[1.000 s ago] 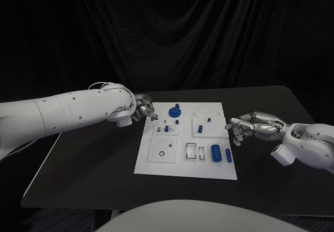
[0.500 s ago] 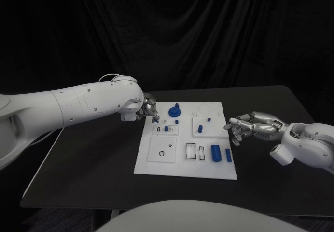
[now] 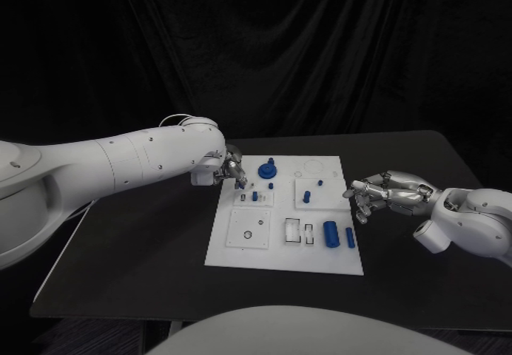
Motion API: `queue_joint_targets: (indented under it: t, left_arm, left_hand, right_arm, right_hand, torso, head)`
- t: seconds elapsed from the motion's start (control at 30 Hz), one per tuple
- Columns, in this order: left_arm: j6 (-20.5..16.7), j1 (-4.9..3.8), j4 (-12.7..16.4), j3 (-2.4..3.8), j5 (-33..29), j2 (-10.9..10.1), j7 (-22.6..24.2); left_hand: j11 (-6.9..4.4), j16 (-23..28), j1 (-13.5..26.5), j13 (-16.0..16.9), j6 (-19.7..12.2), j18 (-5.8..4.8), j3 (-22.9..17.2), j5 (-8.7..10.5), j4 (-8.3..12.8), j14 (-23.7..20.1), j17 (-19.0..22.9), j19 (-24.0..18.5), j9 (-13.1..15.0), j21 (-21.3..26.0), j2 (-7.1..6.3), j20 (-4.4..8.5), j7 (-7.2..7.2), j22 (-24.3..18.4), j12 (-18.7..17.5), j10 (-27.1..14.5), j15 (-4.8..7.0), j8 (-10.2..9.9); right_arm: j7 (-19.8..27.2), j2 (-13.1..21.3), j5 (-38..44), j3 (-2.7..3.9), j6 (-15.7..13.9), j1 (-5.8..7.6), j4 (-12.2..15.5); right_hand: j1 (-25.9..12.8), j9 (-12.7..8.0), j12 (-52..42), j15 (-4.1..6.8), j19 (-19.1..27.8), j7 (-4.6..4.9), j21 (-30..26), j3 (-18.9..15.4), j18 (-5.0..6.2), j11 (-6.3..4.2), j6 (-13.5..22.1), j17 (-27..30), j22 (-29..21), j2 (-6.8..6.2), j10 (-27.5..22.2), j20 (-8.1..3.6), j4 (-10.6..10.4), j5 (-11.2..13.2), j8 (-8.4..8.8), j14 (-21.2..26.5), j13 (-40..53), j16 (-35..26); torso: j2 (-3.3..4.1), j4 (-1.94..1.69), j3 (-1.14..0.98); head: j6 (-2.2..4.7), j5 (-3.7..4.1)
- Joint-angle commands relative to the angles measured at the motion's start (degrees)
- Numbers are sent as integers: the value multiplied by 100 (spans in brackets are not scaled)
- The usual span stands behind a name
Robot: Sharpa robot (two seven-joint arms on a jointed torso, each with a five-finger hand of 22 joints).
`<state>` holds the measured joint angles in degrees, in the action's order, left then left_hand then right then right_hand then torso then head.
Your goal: Assemble the parts on the task board
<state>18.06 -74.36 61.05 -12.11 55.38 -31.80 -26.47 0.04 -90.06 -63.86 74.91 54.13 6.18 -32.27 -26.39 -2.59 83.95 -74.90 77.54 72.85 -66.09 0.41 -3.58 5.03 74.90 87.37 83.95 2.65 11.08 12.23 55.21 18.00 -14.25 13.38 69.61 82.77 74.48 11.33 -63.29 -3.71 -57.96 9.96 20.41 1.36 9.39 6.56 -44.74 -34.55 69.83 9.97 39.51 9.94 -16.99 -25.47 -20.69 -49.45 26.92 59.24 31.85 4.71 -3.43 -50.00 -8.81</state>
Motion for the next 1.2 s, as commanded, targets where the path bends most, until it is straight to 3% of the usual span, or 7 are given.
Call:
queue_joint_targets:
  t: [0.03, 0.57, 1.2]
  left_arm:
    - [97, 58, -38, 3, -24, 27, 11]
    - [135, 180, -11, 3, -24, -6, 29]
    - [101, 240, 168, 3, -24, -112, 21]
  left_hand:
    - [-4, 6, -23, 1343, 50, -96, -161, 25, 118, 605, -1510, 5, 10, 8, 37, 0, -101, 827, 23, 383, 17, -7]
    - [-3, 6, -18, 1343, 44, -96, -163, 30, 123, 605, -1510, 5, 11, 7, 35, 0, -101, 827, 23, 382, 17, -9]
    - [-3, 6, -12, 1327, 41, -88, -162, 33, 130, 605, -1510, -15, 12, 43, 28, 0, -101, 815, 0, 361, 16, -9]
  right_arm:
    - [-34, 5, 0, 3, 62, -14, 11]
    - [-28, 8, 0, 3, 58, -14, 16]
    - [-43, 8, 0, 3, 66, -14, 14]
  right_hand:
    - [-33, 10, -40, -4, 38, -9, 13, -37, 90, -4, 36, 5, 9, 40, -46, -7, 10, 28, -35, 39, -7, 36]
    - [-36, 10, -45, -5, 45, -10, 13, -41, 91, -5, 43, 10, 13, 47, -54, -5, 12, 29, -46, 46, -9, 40]
    - [-36, 10, -45, -5, 45, -10, 13, -41, 91, -5, 43, 10, 13, 47, -54, -5, 12, 29, -46, 46, -9, 40]
  torso:
    - [2, 10, 6]
    - [-9, 1, -4]
    - [-9, -2, -5]
  head:
    - [0, -3]
    - [0, 12]
    - [0, 8]
